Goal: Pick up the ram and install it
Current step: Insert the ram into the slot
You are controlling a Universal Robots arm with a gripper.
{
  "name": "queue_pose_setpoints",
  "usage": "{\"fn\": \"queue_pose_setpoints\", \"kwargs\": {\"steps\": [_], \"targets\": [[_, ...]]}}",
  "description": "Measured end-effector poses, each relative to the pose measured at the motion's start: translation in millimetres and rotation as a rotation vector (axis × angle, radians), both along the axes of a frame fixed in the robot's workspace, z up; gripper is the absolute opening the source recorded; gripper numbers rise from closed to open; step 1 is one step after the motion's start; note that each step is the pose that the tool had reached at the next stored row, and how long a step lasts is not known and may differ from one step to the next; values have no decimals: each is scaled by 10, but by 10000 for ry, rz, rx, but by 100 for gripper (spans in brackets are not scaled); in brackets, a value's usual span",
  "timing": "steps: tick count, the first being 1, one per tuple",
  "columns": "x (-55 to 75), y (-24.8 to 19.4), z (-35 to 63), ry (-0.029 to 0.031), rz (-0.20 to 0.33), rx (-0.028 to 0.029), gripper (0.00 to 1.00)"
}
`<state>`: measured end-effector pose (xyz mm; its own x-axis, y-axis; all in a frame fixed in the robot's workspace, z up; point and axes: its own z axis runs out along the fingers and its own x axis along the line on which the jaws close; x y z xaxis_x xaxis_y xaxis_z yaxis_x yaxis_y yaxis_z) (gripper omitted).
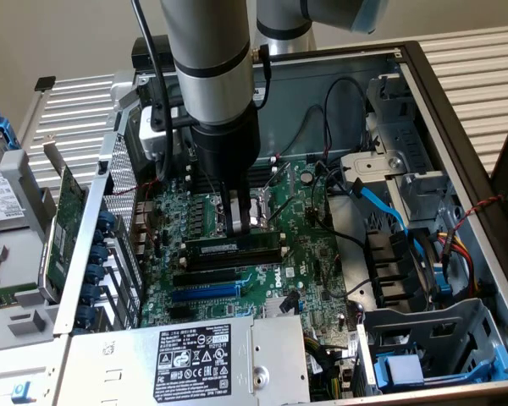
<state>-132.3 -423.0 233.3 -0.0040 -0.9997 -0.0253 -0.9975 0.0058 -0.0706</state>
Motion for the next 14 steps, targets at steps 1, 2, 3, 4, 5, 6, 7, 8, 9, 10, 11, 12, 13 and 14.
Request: {"fn": "queue_pose_setpoints", "kwargs": {"steps": [1,2,3,4,5,6,7,8,9,10,11,12,13,14], "targets": [[-1,1,-2,0,0,-4,13],[-2,1,-4,0,1,-7,13],[-3,1,-5,-1,1,-17,13],[-3,1,-7,0,1,-27,13],[-3,1,-8,0,2,-35,13],[-4,1,-8,1,1,-46,13],[-4,1,-9,0,1,-54,13],[-5,1,-10,0,1,-56,13],[-6,2,-11,0,1,-56,13],[-9,2,-13,-1,0,-56,13],[-11,2,-14,-1,0,-56,13],[-12,2,-15,-1,0,-57,13],[-13,2,-17,-1,1,-56,13],[-13,2,-18,-1,2,-57,13]]}}
